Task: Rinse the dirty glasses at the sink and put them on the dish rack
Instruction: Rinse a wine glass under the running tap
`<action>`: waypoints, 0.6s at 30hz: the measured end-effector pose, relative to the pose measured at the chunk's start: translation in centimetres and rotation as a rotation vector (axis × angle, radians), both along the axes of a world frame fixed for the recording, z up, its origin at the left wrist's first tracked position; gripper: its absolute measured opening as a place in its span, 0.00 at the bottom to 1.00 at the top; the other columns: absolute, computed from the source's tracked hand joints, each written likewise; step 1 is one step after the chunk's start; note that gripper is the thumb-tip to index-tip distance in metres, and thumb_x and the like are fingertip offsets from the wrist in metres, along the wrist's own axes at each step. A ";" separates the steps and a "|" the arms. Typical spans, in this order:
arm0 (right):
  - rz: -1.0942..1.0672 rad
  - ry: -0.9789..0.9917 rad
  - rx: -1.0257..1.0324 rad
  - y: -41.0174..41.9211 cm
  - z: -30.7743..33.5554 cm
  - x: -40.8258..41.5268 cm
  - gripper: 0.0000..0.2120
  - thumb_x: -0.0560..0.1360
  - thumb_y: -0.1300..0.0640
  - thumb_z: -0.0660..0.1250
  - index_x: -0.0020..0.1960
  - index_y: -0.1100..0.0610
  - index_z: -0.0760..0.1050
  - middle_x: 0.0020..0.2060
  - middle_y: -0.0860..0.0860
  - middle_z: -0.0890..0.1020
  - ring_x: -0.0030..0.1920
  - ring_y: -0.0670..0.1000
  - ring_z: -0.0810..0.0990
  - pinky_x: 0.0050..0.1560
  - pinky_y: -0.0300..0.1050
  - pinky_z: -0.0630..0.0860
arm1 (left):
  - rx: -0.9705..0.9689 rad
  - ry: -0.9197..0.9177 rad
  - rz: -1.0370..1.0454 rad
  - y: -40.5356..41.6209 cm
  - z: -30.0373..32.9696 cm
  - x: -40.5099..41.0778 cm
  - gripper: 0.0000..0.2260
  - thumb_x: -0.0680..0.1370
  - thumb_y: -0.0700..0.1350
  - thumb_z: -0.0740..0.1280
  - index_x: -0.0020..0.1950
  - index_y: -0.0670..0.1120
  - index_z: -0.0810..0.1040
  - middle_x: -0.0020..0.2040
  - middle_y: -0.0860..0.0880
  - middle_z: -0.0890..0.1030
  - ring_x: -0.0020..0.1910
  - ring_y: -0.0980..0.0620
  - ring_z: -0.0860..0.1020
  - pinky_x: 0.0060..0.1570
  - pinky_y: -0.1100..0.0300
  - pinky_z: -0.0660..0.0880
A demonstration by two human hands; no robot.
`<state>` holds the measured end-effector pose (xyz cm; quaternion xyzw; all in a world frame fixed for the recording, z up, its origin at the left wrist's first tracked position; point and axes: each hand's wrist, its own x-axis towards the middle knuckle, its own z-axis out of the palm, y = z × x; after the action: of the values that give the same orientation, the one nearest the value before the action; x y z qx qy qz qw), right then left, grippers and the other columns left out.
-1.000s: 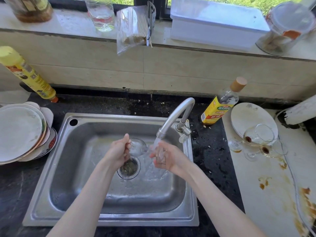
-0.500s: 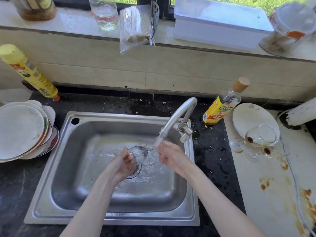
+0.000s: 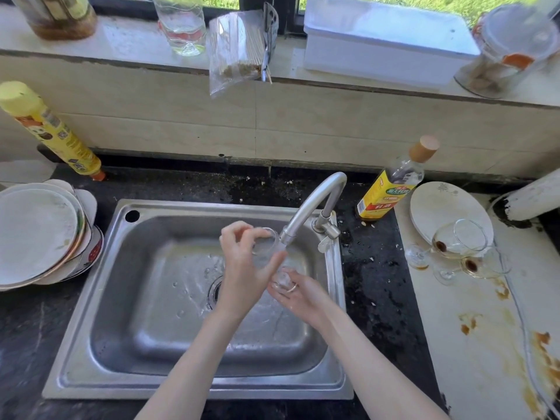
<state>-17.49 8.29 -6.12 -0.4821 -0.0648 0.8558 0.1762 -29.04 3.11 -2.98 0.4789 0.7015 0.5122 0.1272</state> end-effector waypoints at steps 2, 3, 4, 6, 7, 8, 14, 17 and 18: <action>0.007 0.028 -0.016 -0.1 -0.4 0.2 0.07 0.80 0.62 0.58 0.49 0.64 0.73 0.49 0.62 0.79 0.54 0.60 0.77 0.51 0.51 0.79 | -0.071 -0.160 -0.039 -0.2 0.1 -0.1 0.26 0.68 0.55 0.72 0.62 0.50 0.70 0.59 0.51 0.66 0.61 0.54 0.69 0.57 0.56 0.72; 0.018 0.041 -0.017 -0.1 -0.7 0.4 0.08 0.81 0.62 0.57 0.53 0.65 0.73 0.52 0.63 0.79 0.56 0.60 0.77 0.51 0.51 0.79 | -0.124 -0.246 -0.079 -0.3 0.1 0.0 0.31 0.67 0.55 0.74 0.66 0.50 0.66 0.61 0.53 0.67 0.62 0.56 0.69 0.59 0.56 0.72; 0.028 0.049 -0.012 -0.1 -0.9 0.4 0.09 0.81 0.61 0.57 0.57 0.65 0.72 0.55 0.63 0.79 0.57 0.60 0.78 0.50 0.50 0.80 | -0.184 -0.331 -0.133 -0.4 0.2 0.1 0.34 0.66 0.54 0.75 0.68 0.51 0.64 0.61 0.55 0.70 0.62 0.59 0.70 0.61 0.56 0.71; 0.037 0.044 0.004 0.1 -1.3 0.7 0.12 0.80 0.62 0.58 0.61 0.65 0.72 0.56 0.61 0.80 0.56 0.60 0.79 0.51 0.50 0.80 | -0.277 -0.428 -0.248 -0.6 0.1 0.3 0.34 0.67 0.48 0.76 0.68 0.53 0.63 0.59 0.60 0.73 0.60 0.63 0.72 0.62 0.57 0.70; 0.038 0.042 0.005 0.2 -1.5 0.8 0.11 0.80 0.63 0.58 0.60 0.65 0.72 0.53 0.61 0.81 0.56 0.60 0.79 0.53 0.50 0.79 | -0.301 -0.425 -0.284 -0.6 0.0 0.4 0.32 0.67 0.45 0.76 0.67 0.53 0.64 0.57 0.62 0.73 0.59 0.64 0.72 0.61 0.58 0.71; 0.035 0.044 -0.003 0.2 -1.6 1.0 0.10 0.80 0.63 0.59 0.58 0.65 0.74 0.52 0.60 0.82 0.56 0.60 0.79 0.54 0.50 0.77 | -0.312 -0.405 -0.298 -0.6 -0.1 0.4 0.30 0.68 0.43 0.76 0.65 0.54 0.66 0.55 0.64 0.73 0.58 0.65 0.72 0.60 0.61 0.70; 0.086 -0.092 0.004 1.6 -1.4 1.1 0.08 0.79 0.65 0.59 0.57 0.63 0.72 0.54 0.59 0.76 0.55 0.56 0.76 0.58 0.49 0.72 | -0.289 -0.282 -0.223 -0.7 0.4 0.9 0.25 0.66 0.42 0.77 0.57 0.56 0.69 0.50 0.65 0.74 0.52 0.71 0.72 0.48 0.77 0.65; -0.038 -0.168 0.000 3.2 -0.9 1.3 0.08 0.80 0.65 0.56 0.58 0.61 0.68 0.57 0.57 0.76 0.62 0.57 0.74 0.62 0.47 0.69 | -0.320 -0.247 -0.215 -0.8 0.4 0.8 0.25 0.66 0.42 0.77 0.53 0.60 0.67 0.49 0.66 0.74 0.50 0.72 0.72 0.47 0.77 0.65; -0.110 -0.174 -0.003 3.9 -0.7 1.5 0.11 0.81 0.65 0.54 0.63 0.61 0.67 0.62 0.58 0.74 0.67 0.57 0.71 0.67 0.49 0.67 | -0.332 -0.250 -0.209 -0.8 0.3 0.7 0.25 0.66 0.42 0.77 0.53 0.60 0.67 0.50 0.66 0.74 0.50 0.72 0.72 0.48 0.78 0.65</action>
<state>-16.03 12.15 -6.78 -0.5576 -0.0521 0.7999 0.2157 -28.30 2.32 -2.68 0.4542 0.7014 0.4294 0.3426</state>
